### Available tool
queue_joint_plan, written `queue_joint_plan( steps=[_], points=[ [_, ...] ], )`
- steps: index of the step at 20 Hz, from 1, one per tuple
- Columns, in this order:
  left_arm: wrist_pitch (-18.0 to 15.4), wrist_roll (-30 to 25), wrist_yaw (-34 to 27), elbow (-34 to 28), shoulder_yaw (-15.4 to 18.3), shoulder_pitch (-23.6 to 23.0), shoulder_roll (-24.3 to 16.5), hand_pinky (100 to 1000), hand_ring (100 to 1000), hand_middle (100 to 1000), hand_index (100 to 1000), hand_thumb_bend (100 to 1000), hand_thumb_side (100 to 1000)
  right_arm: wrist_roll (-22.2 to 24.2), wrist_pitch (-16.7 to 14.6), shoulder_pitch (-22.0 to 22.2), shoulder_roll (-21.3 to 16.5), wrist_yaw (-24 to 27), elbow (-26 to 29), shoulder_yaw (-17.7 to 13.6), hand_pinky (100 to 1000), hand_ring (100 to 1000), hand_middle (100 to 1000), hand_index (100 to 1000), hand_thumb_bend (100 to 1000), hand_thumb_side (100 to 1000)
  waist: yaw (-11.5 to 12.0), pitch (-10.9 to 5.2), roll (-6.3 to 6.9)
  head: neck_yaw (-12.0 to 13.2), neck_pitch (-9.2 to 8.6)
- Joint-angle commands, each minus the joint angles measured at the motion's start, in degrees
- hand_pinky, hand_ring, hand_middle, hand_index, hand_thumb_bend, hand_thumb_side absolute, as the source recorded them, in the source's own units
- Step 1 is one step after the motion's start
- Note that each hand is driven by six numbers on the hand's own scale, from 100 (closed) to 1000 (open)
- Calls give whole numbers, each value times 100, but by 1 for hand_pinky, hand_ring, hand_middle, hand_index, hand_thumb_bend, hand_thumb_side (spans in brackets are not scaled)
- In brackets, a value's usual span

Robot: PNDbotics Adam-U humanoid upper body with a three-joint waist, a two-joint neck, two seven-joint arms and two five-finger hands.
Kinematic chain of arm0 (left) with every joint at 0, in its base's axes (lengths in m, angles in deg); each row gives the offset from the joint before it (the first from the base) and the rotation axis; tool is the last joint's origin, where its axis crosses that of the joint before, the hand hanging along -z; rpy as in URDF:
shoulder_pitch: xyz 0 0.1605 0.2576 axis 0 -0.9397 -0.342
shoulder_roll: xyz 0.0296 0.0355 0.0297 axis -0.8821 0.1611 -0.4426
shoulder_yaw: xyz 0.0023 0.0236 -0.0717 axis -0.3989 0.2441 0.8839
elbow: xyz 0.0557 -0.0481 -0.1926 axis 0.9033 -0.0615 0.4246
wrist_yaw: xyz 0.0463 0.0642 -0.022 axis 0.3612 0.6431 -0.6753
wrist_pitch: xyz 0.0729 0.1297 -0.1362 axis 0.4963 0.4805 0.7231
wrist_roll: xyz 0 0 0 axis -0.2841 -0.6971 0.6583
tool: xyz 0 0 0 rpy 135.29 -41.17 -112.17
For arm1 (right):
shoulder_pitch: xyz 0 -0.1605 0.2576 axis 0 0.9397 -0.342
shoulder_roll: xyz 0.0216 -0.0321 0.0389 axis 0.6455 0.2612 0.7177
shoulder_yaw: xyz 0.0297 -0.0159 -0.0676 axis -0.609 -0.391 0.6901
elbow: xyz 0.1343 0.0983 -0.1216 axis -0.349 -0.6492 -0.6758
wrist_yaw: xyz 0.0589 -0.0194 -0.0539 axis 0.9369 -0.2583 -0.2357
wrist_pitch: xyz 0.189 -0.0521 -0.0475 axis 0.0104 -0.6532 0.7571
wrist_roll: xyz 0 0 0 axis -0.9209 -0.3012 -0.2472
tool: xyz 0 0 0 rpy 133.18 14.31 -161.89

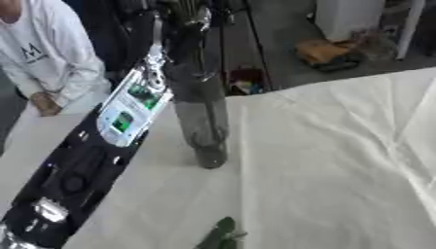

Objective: Arrange flowers into the vase.

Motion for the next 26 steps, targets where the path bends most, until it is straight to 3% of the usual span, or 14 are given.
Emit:
queue_joint_plan(
  steps=[1,13,16,18,19,21,26],
  points=[
    [-42,-29,82,-116,9,83,-211,662,636,605,603,387,781,-3,8,-63,-53,25,102,-27,786,632,457,842,100,959,-2,-95,-52,-5,-55],
    [-33,17,34,-190,2,9,-232,664,622,565,564,378,775,-96,48,-63,-56,7,102,-45,787,634,456,844,100,960,-18,-77,-60,4,-102],
    [-43,61,4,-224,-1,21,-225,661,612,537,544,379,765,-125,78,-60,-51,0,102,-48,788,634,455,845,100,960,-17,-77,-58,12,-98],
    [-44,150,-31,-254,27,23,-223,648,570,465,510,366,746,-145,97,-58,-51,-7,102,-49,789,634,454,845,100,960,-17,-80,-59,11,-102],
    [-45,214,-57,-270,46,24,-223,635,520,390,469,324,736,-154,108,-56,-51,-11,102,-49,789,635,453,846,100,960,-16,-81,-60,10,-105],
    [-53,367,-122,-309,97,27,-225,623,493,352,441,230,732,-175,135,-50,-47,-19,102,-50,790,635,453,846,100,959,-14,-82,-60,12,-116],
    [-63,785,-347,-370,118,33,-218,606,469,318,407,182,726,-197,162,-46,-42,-38,102,-42,791,636,452,846,100,959,-12,-80,-52,21,-130]
  ],
)
